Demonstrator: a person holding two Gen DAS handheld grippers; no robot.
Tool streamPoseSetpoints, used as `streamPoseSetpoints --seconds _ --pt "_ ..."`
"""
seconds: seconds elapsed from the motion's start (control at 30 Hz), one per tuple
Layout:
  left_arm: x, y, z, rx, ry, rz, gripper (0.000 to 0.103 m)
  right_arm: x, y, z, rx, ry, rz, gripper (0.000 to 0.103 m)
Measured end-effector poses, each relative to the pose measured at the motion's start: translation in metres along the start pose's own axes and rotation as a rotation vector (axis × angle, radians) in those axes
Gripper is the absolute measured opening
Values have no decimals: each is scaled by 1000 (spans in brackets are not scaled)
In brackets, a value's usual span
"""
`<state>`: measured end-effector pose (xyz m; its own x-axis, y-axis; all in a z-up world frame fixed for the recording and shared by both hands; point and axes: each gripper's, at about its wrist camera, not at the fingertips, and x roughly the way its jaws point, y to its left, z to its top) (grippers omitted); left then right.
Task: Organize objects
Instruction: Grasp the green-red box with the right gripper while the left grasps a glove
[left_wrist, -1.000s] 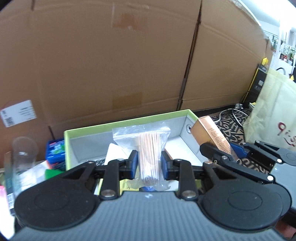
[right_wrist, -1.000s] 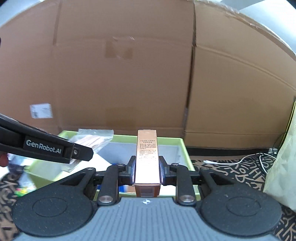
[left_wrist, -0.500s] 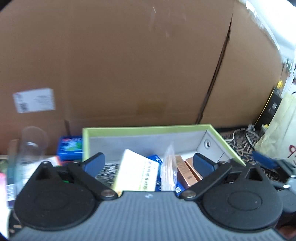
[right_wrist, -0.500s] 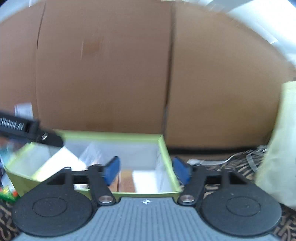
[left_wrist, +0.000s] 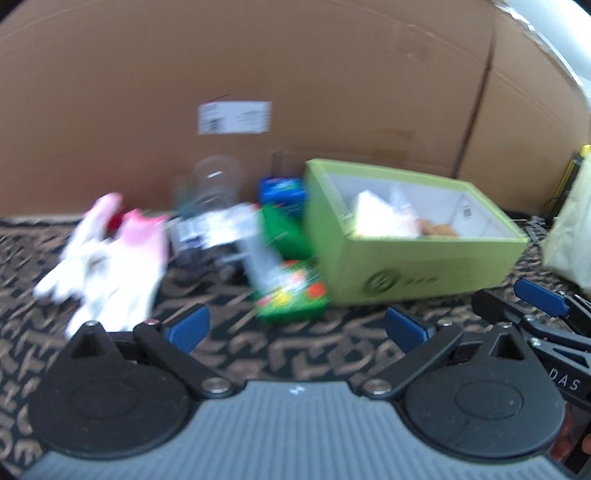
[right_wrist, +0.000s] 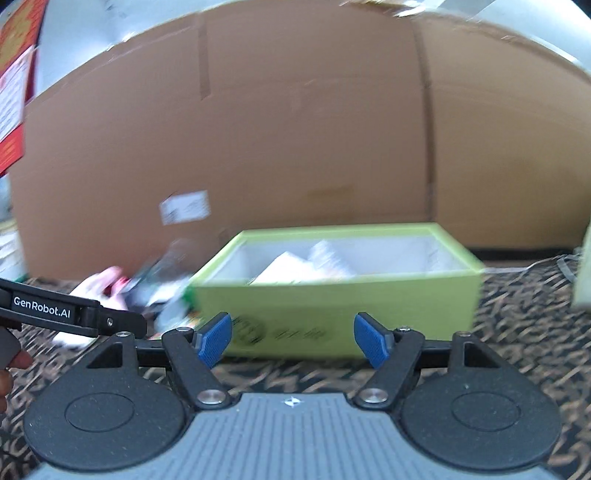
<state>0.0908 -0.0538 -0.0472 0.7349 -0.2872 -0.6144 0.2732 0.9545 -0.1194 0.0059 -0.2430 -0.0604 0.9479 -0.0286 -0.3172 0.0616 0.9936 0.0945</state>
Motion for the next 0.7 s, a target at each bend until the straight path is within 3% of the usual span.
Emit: streamPoseSetpoints --seconds 0.23,0.37,0.7 --pt "-14 51 -33 -53 46 112 103 19 46 -17 -45 93 118 76" --pt "-10 76 -36 -80 61 134 103 27 67 -21 -84 136 148 75" --pt "39 117 -14 -109 114 179 103 83 95 -9 -75 208 74 76"
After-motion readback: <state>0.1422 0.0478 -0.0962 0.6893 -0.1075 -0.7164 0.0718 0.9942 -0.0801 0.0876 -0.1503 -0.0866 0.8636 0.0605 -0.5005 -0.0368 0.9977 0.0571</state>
